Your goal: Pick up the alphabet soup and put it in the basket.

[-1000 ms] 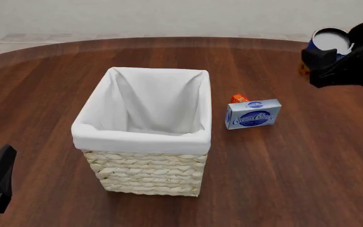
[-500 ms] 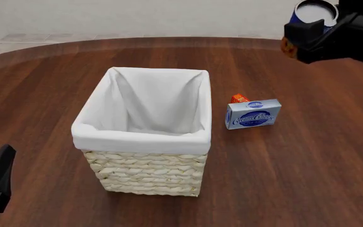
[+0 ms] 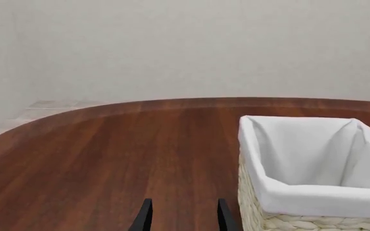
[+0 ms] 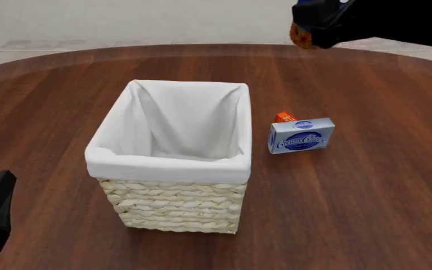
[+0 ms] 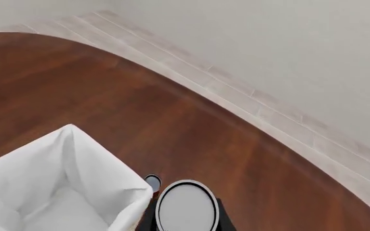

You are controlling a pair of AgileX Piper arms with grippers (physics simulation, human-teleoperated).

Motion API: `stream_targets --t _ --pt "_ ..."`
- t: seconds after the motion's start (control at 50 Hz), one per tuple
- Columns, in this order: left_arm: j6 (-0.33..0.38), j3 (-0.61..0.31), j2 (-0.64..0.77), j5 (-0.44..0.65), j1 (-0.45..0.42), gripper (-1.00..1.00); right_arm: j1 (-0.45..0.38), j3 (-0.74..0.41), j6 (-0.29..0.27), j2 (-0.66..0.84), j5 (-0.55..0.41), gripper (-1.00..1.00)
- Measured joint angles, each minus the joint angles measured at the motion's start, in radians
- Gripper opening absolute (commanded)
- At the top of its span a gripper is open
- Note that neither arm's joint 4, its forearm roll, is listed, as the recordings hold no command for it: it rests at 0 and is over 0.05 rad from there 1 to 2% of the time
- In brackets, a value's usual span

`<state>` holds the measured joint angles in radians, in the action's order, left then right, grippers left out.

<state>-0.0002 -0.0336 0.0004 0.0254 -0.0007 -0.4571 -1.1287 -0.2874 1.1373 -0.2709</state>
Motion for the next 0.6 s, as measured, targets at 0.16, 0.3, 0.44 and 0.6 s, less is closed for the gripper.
stream_targets --t 0.16,0.3,0.44,0.6 --pt "0.001 -0.005 0.0 0.003 0.002 1.0 -0.034 -0.06 0.013 0.047 -0.016 -1.0" --pt "0.002 -0.01 0.0 0.006 0.002 1.0 -0.061 -0.1 0.022 0.082 -0.025 -1.0" --pt "0.003 -0.014 0.0 0.009 0.0 1.0 -0.084 -0.136 0.03 0.112 -0.034 -1.0" --pt "0.002 -0.019 0.0 0.012 0.001 1.0 -0.119 -0.173 0.046 0.141 -0.045 -1.0"
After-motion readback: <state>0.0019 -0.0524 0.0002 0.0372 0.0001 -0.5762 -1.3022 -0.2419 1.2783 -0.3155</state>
